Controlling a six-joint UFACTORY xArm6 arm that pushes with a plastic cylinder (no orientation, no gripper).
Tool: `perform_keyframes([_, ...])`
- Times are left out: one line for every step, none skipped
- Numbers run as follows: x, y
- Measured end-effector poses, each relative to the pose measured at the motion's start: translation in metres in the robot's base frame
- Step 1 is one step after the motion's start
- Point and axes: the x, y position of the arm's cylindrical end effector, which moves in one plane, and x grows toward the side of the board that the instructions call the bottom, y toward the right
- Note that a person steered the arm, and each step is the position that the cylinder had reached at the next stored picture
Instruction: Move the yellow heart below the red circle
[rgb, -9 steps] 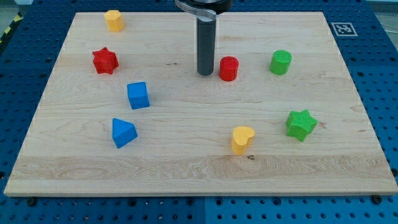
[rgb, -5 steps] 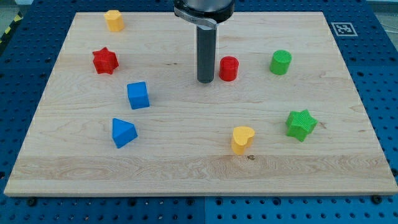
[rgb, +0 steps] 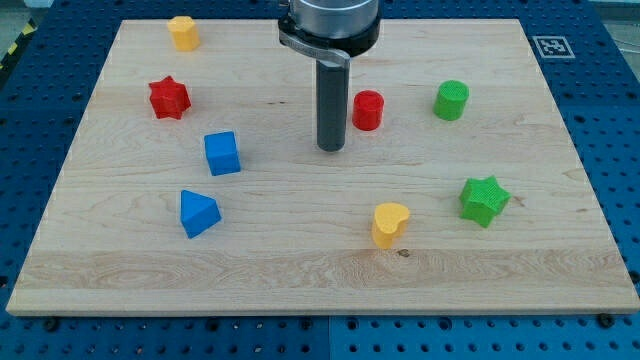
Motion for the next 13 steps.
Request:
perform_keyframes([0.013,0.000])
perform_keyframes([0.027,0.000])
perform_keyframes([0.041,-0.002])
perform_keyframes([0.052,-0.003])
perform_keyframes([0.066,-0.003])
perform_keyframes([0.081,-0.003])
perform_keyframes([0.100,-0.003])
perform_keyframes([0.115,-0.002])
perform_keyframes([0.118,-0.002])
perform_keyframes([0.124,0.000])
perform_keyframes([0.124,0.001])
perform_keyframes([0.125,0.001])
perform_keyframes([0.134,0.005])
